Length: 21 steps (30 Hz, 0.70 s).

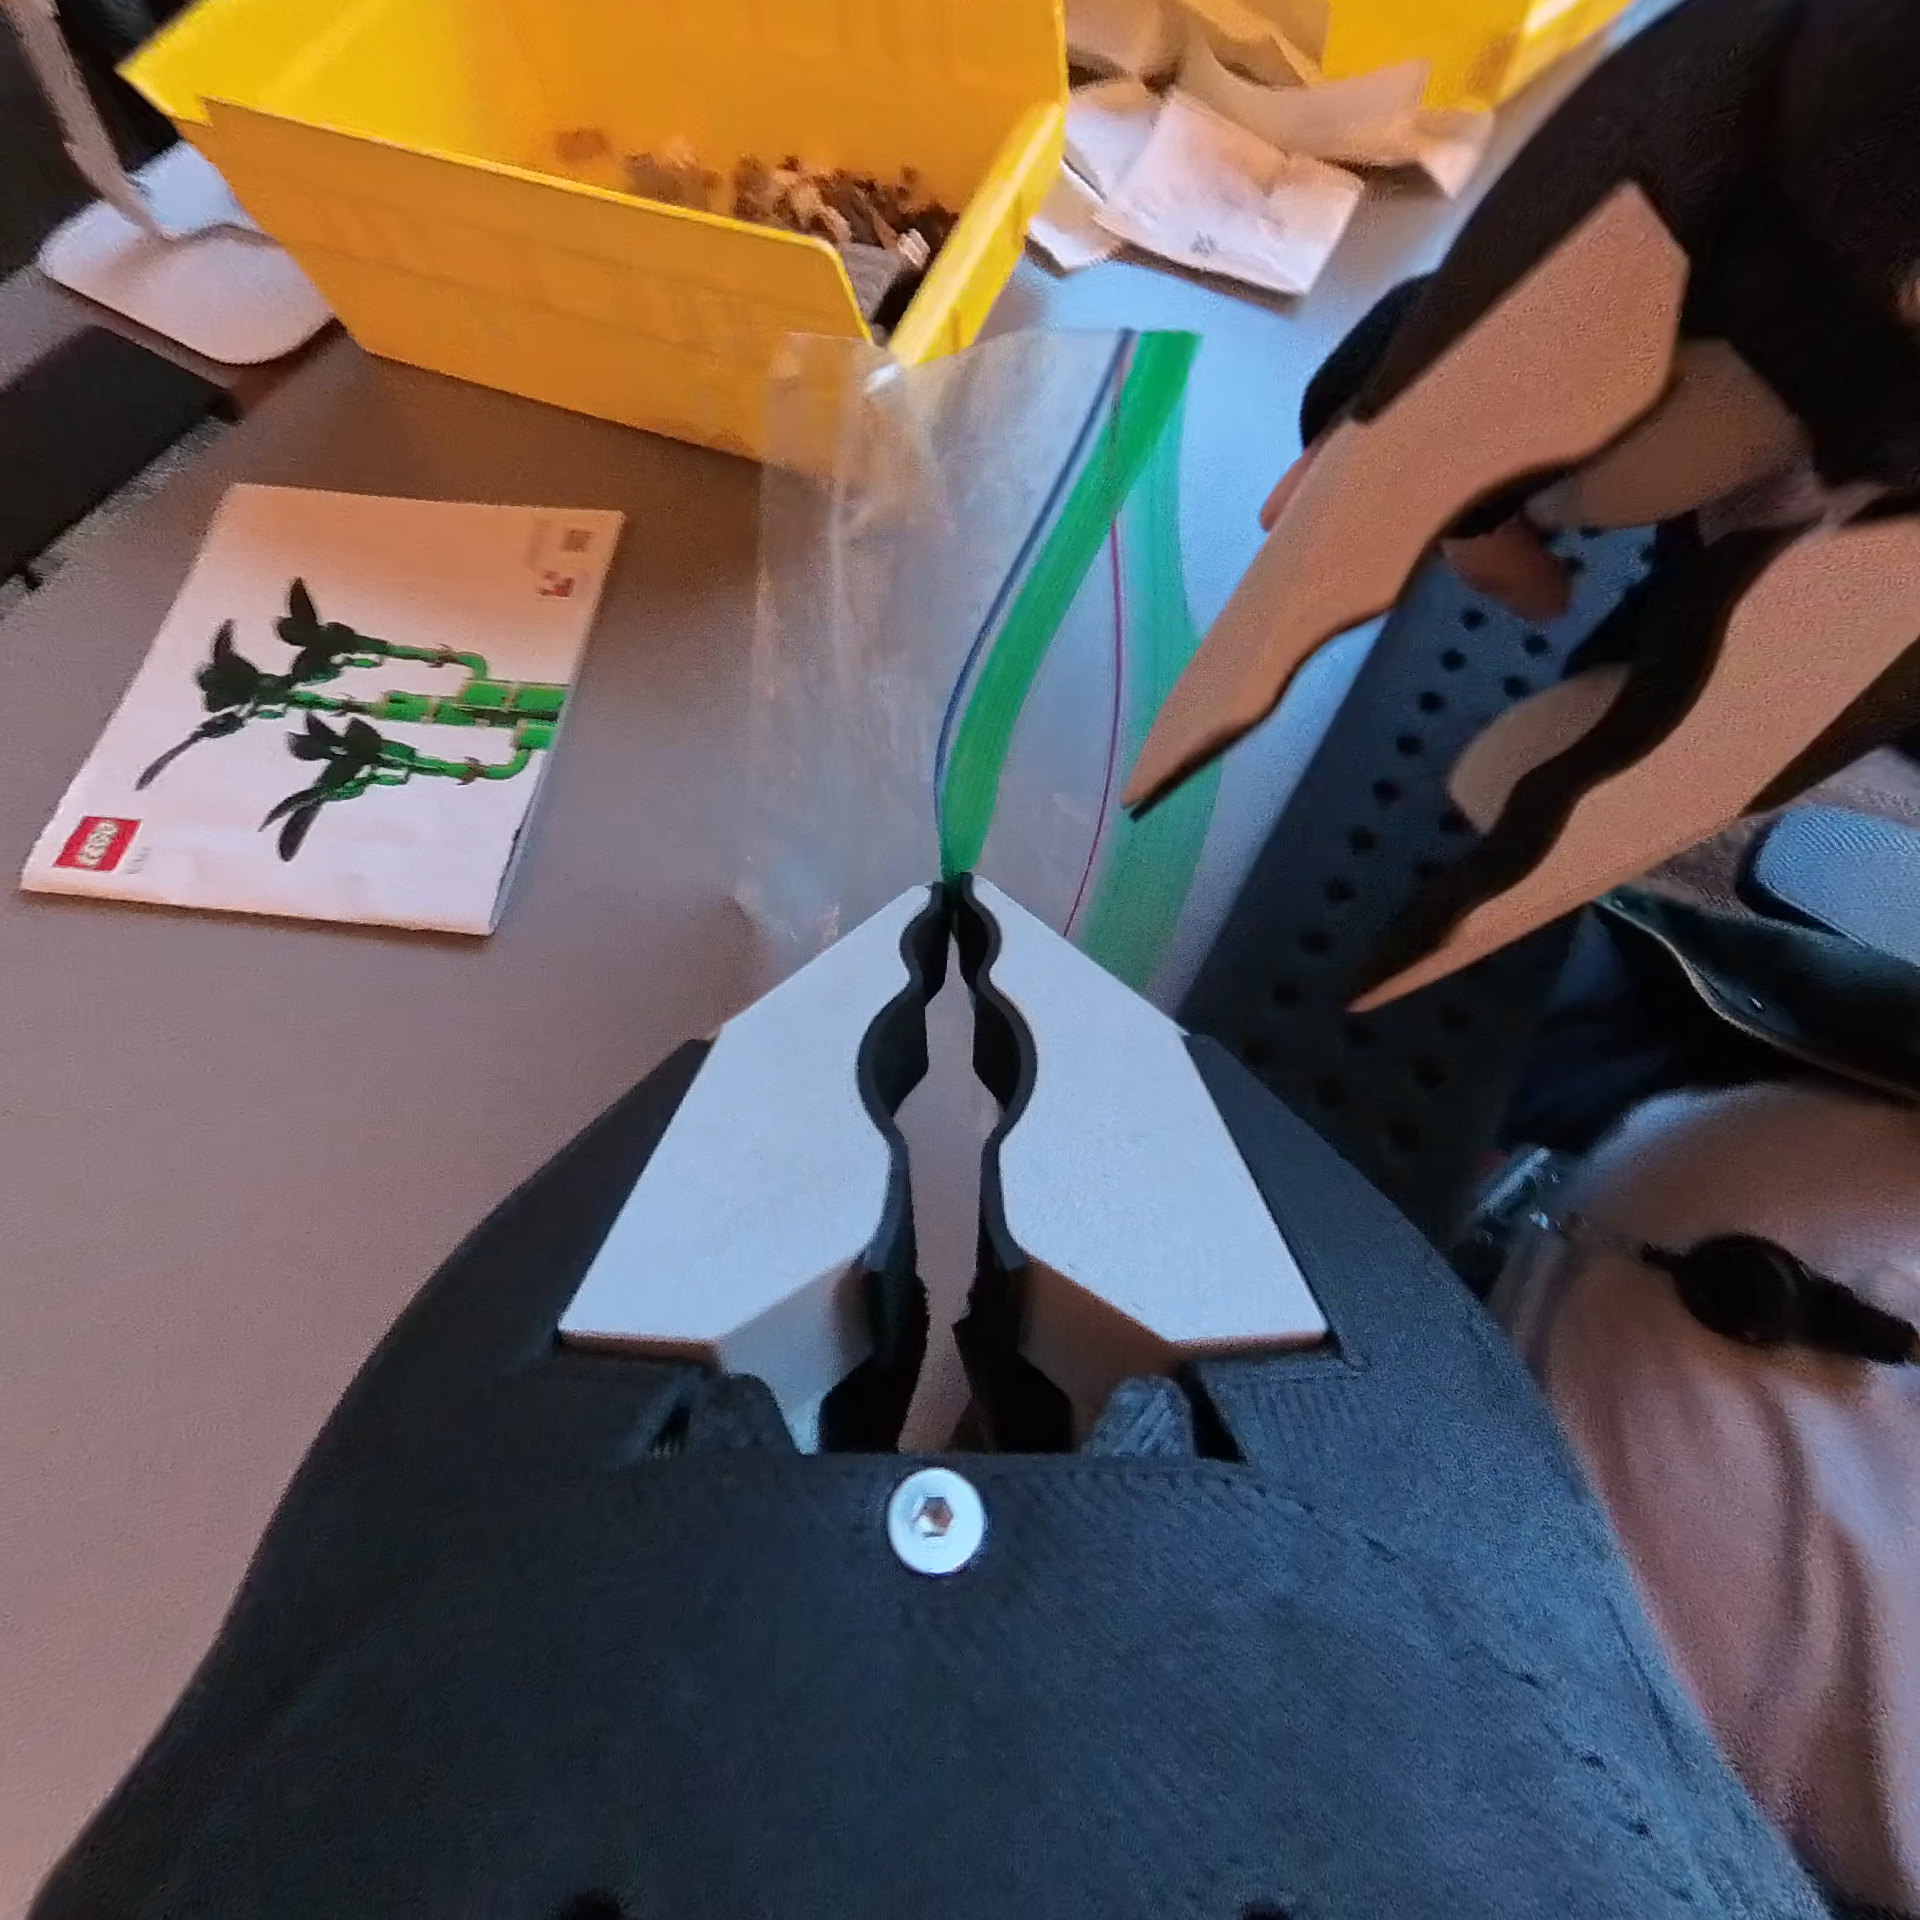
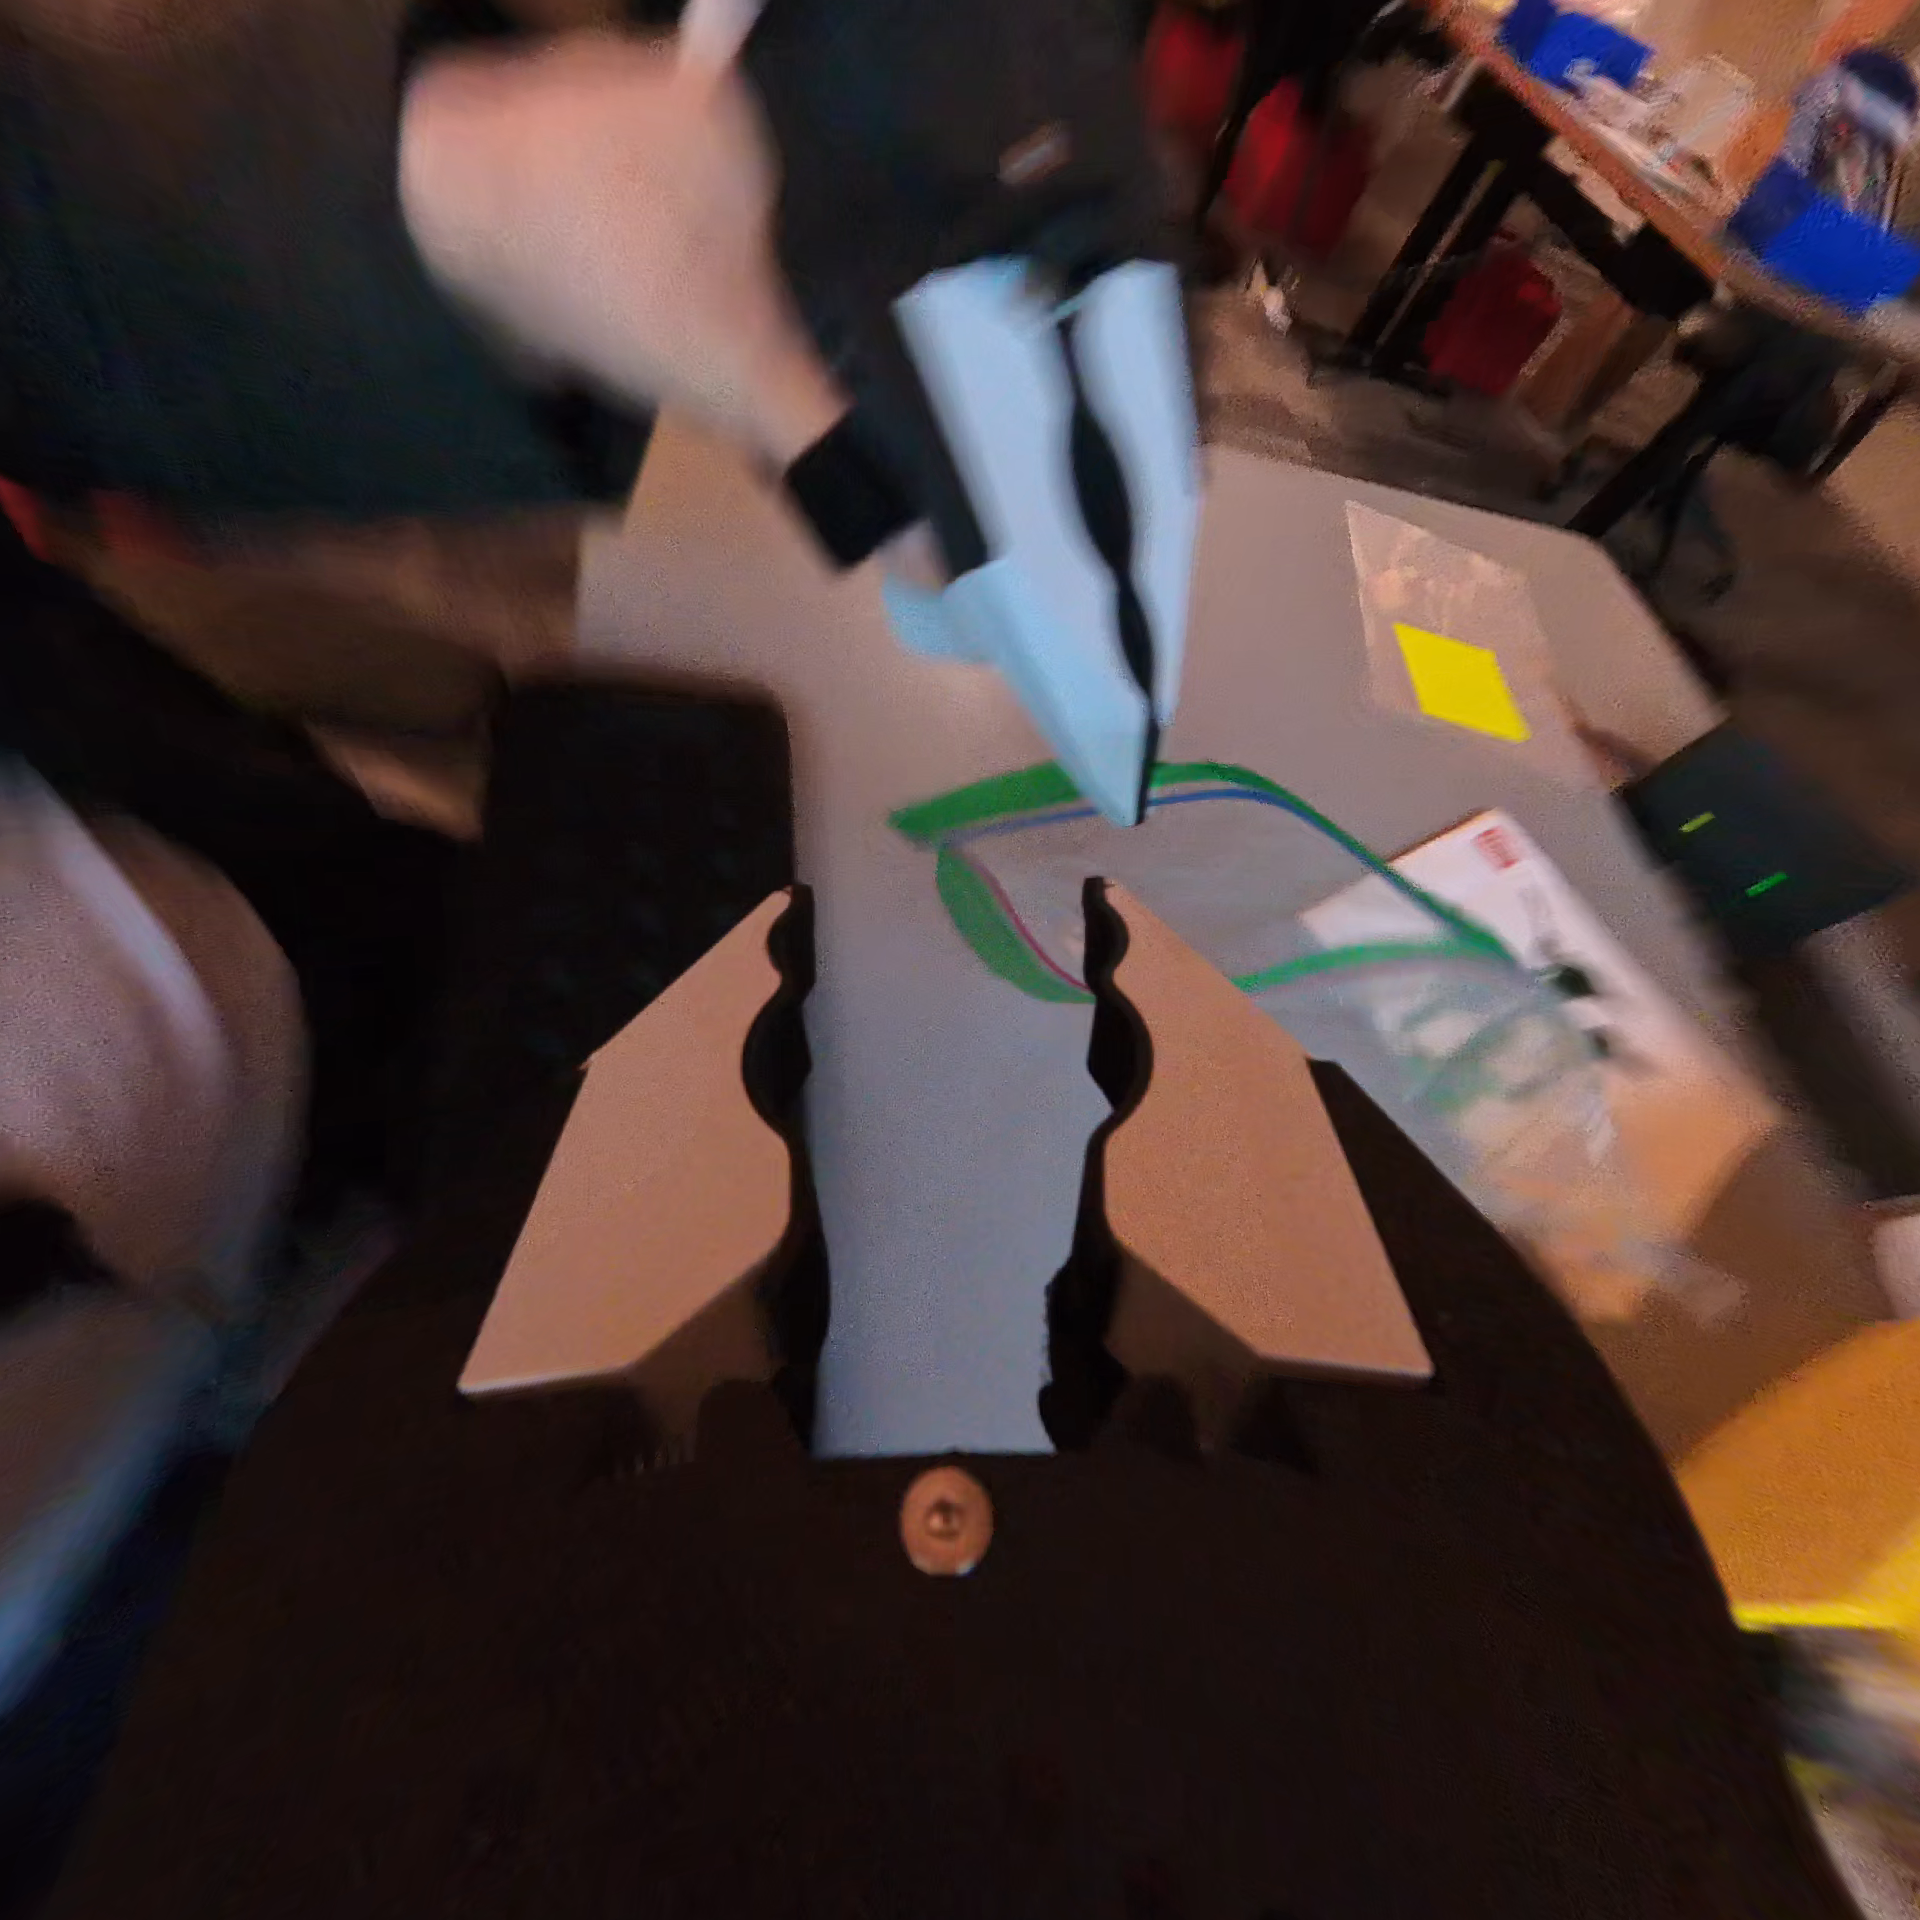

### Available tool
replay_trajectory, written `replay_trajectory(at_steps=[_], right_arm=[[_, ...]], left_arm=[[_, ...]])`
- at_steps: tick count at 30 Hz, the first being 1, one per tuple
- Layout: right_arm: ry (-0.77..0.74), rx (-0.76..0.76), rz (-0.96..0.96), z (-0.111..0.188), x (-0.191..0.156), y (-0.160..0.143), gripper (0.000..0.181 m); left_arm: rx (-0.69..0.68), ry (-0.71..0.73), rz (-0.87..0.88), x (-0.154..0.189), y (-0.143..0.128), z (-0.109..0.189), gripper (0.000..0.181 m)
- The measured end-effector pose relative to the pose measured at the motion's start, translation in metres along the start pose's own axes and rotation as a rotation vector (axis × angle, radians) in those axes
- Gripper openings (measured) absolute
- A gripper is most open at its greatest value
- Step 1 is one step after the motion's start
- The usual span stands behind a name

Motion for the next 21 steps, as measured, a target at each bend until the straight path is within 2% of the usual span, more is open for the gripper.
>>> replay_trajectory(at_steps=[3,5,7,9,12,17,21], right_arm=[[-0.096,-0.252,0.452,-0.003,0.005,-0.019,0.056],[-0.129,-0.401,0.621,-0.001,0.016,-0.03,0.048],[-0.108,-0.521,0.684,0.005,0.021,-0.043,0.003],[0.009,-0.601,0.627,0.011,0.011,-0.058,0.0],[0.128,-0.647,0.384,0.015,-0.001,-0.069,0.0],[0.258,-0.458,0.143,0.019,-0.011,-0.049,0.0],[0.306,-0.381,0.07,0.035,-0.006,-0.032,0.0]], left_arm=[[-0.081,-0.098,-0.025,0.01,0.003,-0.002,0.0],[-0.144,-0.17,-0.027,0.018,0.004,-0.004,0.0],[-0.17,-0.185,-0.03,0.016,0.009,-0.005,0.0],[-0.17,-0.118,-0.042,0.0,0.016,-0.007,0.0],[-0.158,-0.066,-0.036,-0.018,0.027,-0.01,0.0],[-0.115,0.063,-0.039,-0.042,0.044,-0.013,0.0],[-0.113,0.126,-0.025,-0.054,0.045,-0.013,0.0]])
Point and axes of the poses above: each gripper's, where its closed fingertips meet, z back along the fingers, y out of its top, x = y × z across the jaws, the point moved 1 cm from there along z, back along the fingers, and after that the axes turned 2 degrees about x, right-handed, at the moved point
